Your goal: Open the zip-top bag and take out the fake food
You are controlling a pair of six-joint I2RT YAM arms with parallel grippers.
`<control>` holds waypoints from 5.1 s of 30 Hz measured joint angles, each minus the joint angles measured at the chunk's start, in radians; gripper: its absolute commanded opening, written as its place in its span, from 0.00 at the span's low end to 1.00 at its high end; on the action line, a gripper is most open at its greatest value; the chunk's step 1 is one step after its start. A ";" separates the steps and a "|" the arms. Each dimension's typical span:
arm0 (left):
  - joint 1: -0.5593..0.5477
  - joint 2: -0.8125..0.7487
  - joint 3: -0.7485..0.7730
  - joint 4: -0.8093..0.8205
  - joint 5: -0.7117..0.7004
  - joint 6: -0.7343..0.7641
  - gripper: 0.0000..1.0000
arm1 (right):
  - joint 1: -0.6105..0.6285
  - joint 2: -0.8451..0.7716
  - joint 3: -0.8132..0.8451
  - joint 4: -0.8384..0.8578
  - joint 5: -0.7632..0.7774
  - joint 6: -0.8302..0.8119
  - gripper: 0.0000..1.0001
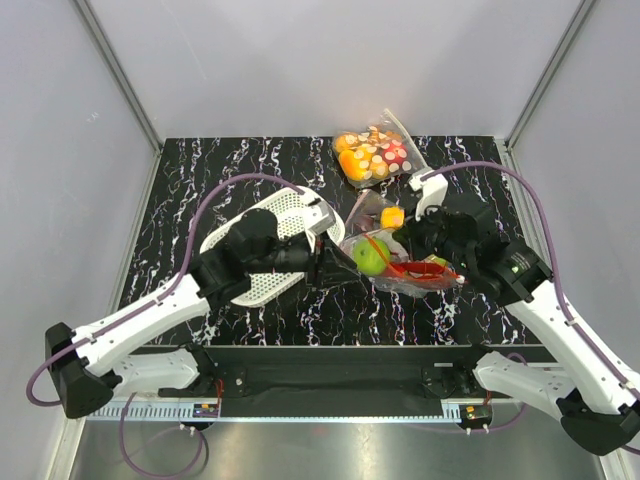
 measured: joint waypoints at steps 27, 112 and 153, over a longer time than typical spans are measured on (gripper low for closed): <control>-0.042 0.210 -0.027 0.018 -0.275 -0.273 0.29 | 0.000 0.008 -0.084 0.087 -0.008 0.164 0.00; -0.105 0.220 -0.137 0.160 -0.831 -0.129 0.94 | 0.035 0.008 -0.290 0.336 -0.122 0.320 0.00; -0.106 0.383 -0.105 0.299 -0.735 0.024 0.25 | 0.034 -0.018 -0.352 0.374 -0.178 0.386 0.00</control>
